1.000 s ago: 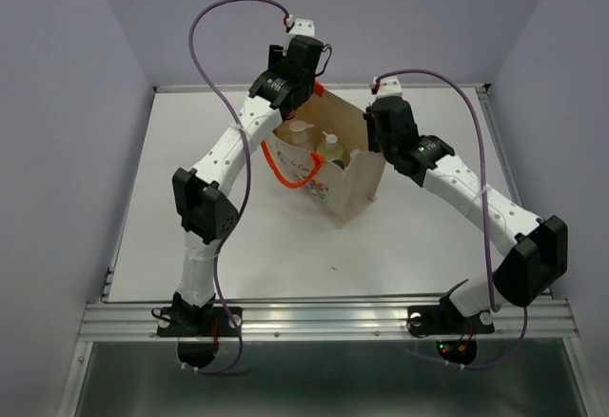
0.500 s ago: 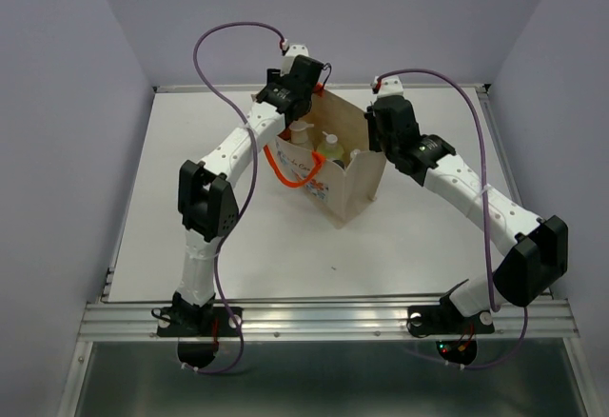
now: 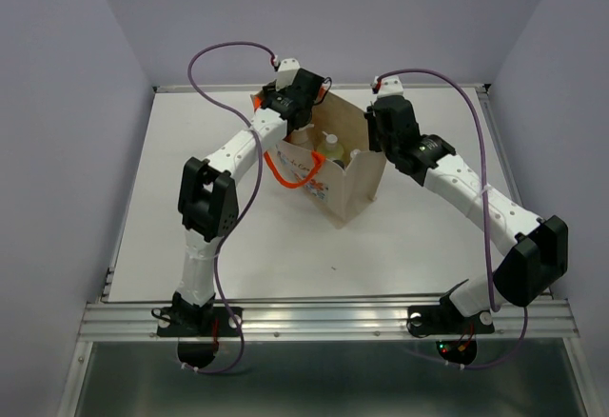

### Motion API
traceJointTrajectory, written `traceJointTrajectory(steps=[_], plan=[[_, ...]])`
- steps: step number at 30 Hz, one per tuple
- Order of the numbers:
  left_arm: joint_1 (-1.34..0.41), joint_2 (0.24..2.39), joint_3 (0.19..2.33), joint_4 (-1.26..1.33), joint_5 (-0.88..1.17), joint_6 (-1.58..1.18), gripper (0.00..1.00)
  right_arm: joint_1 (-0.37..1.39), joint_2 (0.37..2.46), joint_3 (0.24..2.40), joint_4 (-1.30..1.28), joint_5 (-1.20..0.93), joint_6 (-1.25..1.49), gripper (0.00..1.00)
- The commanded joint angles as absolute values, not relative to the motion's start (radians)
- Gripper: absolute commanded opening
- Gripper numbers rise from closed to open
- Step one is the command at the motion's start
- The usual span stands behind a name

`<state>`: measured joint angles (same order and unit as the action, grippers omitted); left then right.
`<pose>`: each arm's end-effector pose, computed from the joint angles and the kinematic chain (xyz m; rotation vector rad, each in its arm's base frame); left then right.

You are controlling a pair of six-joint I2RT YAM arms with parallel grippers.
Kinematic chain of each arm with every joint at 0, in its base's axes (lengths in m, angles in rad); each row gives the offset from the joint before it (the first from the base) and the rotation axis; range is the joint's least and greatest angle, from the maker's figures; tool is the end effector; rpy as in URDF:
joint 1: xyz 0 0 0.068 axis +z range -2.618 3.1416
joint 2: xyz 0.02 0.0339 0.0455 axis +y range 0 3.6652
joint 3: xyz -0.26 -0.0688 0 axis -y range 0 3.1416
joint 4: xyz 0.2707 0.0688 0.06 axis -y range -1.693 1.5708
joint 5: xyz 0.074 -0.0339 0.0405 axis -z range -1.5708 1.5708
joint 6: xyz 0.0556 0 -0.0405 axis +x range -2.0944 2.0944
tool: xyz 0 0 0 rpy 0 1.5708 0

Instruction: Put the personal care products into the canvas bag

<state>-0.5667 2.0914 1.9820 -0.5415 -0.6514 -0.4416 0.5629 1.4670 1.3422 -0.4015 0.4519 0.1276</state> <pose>0.4560 -0.2502 0.2975 -0.2139 2.0645 0.1155 0.3312 0.1803 0.3356 -0.1754 2.0324 -0.0435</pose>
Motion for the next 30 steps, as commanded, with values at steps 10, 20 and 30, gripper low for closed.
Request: traceJointTrajectory(steps=[10, 20, 30], plan=[[-0.549, 2.042, 1.988, -0.518, -0.827, -0.578, 0.35, 0.546, 1.456, 1.344, -0.434, 0.463, 0.107, 0.25], [-0.552, 2.019, 1.986, -0.534, -0.776, -0.575, 0.76, 0.546, 1.439, 1.338, -0.437, 0.462, 0.11, 0.26], [-0.56, 2.014, 2.037, -0.549, -0.762, -0.549, 0.91, 0.546, 1.439, 1.341, -0.437, 0.456, 0.11, 0.27]])
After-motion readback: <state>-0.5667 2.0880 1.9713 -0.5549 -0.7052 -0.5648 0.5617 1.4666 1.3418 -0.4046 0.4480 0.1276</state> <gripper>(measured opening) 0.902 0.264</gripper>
